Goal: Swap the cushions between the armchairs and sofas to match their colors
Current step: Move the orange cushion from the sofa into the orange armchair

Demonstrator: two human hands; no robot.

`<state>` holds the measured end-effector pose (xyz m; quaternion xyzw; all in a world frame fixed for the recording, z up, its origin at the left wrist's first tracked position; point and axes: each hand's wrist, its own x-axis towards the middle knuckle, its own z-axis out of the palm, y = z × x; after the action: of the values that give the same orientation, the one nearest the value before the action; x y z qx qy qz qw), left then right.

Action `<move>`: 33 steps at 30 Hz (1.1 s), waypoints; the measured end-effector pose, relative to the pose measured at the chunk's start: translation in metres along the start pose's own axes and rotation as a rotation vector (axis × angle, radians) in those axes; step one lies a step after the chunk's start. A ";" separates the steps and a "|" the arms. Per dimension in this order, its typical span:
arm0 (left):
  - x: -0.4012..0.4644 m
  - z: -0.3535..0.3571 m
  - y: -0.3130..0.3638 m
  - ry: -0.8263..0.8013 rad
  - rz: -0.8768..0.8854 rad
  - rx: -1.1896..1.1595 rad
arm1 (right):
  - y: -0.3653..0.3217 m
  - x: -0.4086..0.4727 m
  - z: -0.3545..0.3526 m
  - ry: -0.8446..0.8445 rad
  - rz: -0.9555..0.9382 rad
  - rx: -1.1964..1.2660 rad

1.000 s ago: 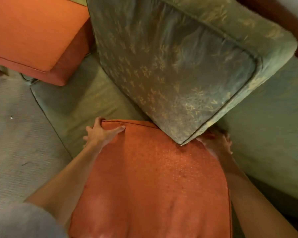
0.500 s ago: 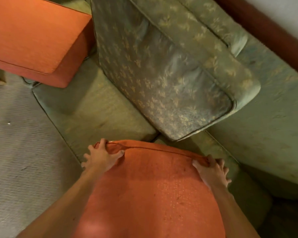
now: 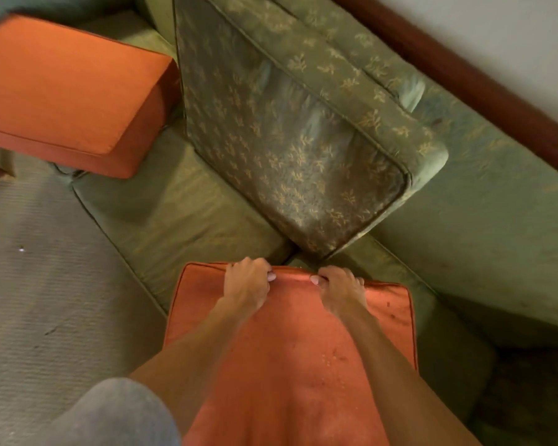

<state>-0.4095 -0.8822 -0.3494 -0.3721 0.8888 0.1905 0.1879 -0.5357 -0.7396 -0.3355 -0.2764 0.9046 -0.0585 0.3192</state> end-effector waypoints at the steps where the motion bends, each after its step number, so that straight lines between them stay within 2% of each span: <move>1: -0.008 -0.015 0.004 0.039 0.019 -0.010 | -0.004 -0.010 -0.015 0.035 0.000 0.005; 6: -0.065 -0.119 0.031 0.298 0.206 -0.073 | -0.020 -0.087 -0.106 0.329 -0.059 0.103; 10: -0.126 -0.165 0.039 0.520 0.498 -0.216 | -0.021 -0.167 -0.137 0.483 -0.166 0.199; 14: -0.178 -0.161 0.014 0.365 0.647 -0.161 | -0.019 -0.227 -0.119 0.391 -0.189 0.176; 16: -0.193 -0.161 0.004 0.261 0.629 -0.140 | -0.026 -0.247 -0.113 0.348 -0.122 0.153; 20: -0.212 -0.166 0.007 0.204 0.607 0.149 | -0.047 -0.271 -0.112 0.246 -0.069 -0.062; 23: -0.221 -0.154 0.017 0.095 0.494 0.273 | -0.061 -0.267 -0.106 0.193 -0.046 -0.210; 26: -0.225 -0.140 0.016 0.115 0.421 0.307 | -0.069 -0.254 -0.099 0.160 -0.096 -0.289; 29: -0.225 -0.138 0.006 0.138 0.398 0.255 | -0.042 -0.248 -0.101 0.108 -0.144 -0.313; 33: -0.222 -0.142 0.013 0.124 0.368 0.239 | 0.033 -0.253 -0.126 0.081 -0.054 -0.336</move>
<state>-0.3010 -0.8108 -0.1192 -0.1897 0.9678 0.0918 0.1378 -0.4654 -0.5845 -0.1075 -0.3473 0.9061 0.0741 0.2301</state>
